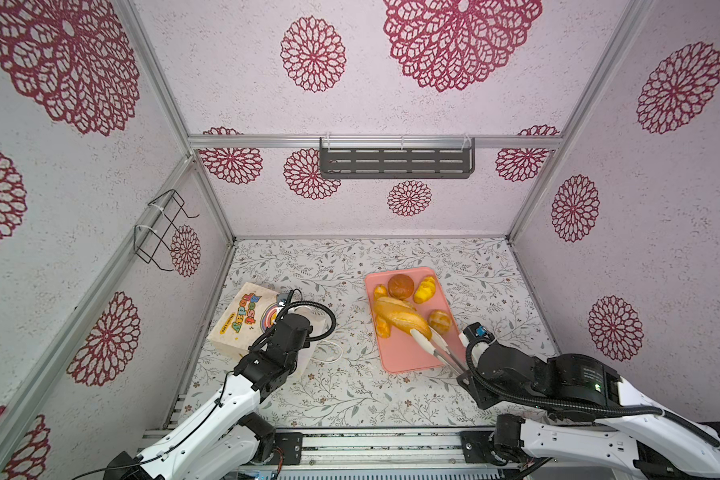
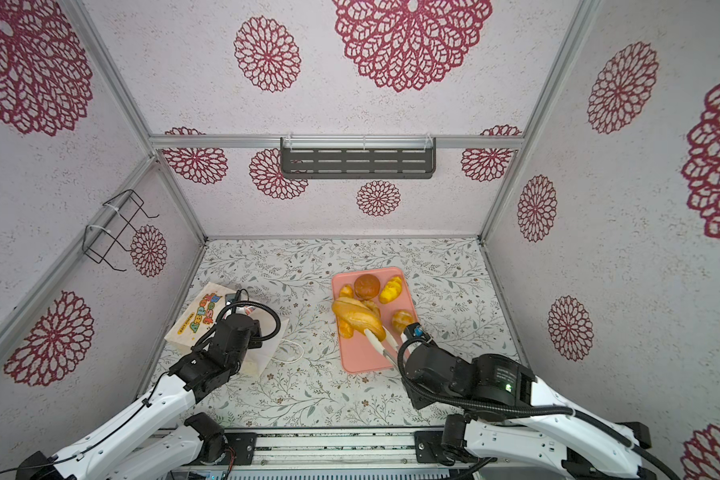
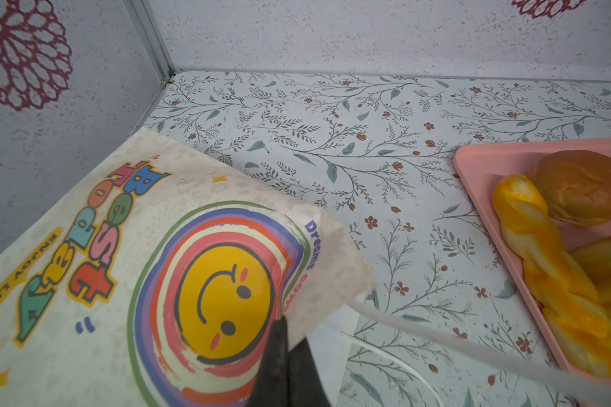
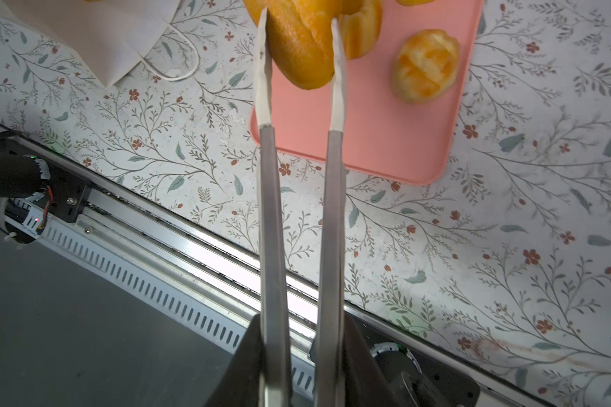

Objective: Take the fake bread out of the paper bag
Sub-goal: 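Pull the oval bread out of the bag with the tongs, then carry the oval bread over the tray and lower it with the tongs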

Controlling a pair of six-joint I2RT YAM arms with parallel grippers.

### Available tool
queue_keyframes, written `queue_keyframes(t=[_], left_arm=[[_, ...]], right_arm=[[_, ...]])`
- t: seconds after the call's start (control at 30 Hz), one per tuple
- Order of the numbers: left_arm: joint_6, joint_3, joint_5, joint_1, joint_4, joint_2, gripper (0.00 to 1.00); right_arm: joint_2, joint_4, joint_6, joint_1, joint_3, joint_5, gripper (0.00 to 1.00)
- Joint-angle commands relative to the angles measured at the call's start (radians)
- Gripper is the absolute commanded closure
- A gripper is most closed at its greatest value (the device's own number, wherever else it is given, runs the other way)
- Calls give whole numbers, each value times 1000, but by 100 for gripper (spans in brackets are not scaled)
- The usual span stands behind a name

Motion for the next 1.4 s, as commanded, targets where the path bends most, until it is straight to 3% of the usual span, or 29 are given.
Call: queue_keyframes(t=[0.0, 0.37, 0.57, 0.7, 1.07, 1.37], left_arm=[[11, -21, 31, 11, 47, -21, 100], [-15, -57, 68, 12, 67, -43, 100], [-16, -68, 70, 12, 51, -74, 100], [-20, -77, 71, 12, 41, -100, 100], [-35, -88, 74, 11, 39, -127, 100], [-43, -87, 83, 12, 40, -126, 100]], right_arm=[[-22, -102, 105, -4, 25, 65, 100], [-39, 25, 301, -4, -101, 149, 100], [-2, 135, 254, -5, -134, 135, 100], [-18, 195, 146, -4, -99, 121, 100], [42, -50, 142, -4, -68, 36, 100], [-18, -25, 188, -5, -169, -28, 100]])
